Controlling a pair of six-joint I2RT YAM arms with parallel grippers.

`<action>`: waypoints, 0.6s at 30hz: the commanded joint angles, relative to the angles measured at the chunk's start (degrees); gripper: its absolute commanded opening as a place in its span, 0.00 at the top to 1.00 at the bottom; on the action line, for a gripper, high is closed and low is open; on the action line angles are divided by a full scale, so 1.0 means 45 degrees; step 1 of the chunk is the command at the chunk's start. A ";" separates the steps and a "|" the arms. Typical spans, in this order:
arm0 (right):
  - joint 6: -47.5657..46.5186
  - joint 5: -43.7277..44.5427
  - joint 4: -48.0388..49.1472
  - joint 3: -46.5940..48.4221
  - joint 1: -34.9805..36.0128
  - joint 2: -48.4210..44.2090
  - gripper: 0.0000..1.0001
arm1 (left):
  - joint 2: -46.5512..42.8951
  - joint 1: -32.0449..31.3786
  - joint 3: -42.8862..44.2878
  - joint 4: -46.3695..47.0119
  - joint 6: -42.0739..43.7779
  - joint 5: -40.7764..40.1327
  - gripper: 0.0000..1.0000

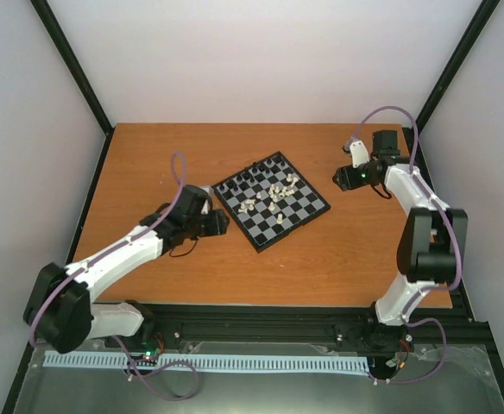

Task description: Set up the chess pieces on the board

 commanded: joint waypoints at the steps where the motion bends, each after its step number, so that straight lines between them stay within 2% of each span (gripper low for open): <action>1: -0.0542 -0.1210 -0.1152 0.1271 -0.0137 0.1997 0.36 | 0.0839 -0.0983 -0.0231 0.1809 -0.1081 -0.0114 0.41; 9: -0.0824 -0.1849 -0.1811 0.2391 -0.0116 0.4273 0.38 | 0.2591 -0.1346 -0.0494 0.3098 -0.1809 0.0607 0.41; 15: -0.0936 -0.2075 -0.1995 0.2699 -0.0005 0.5164 0.35 | 0.3663 -0.1358 -0.0660 0.4196 -0.2523 0.0838 0.35; 18: -0.1043 -0.2162 -0.2111 0.2814 0.0100 0.5492 0.37 | 0.4102 -0.1356 -0.0515 0.4382 -0.2516 0.0701 0.35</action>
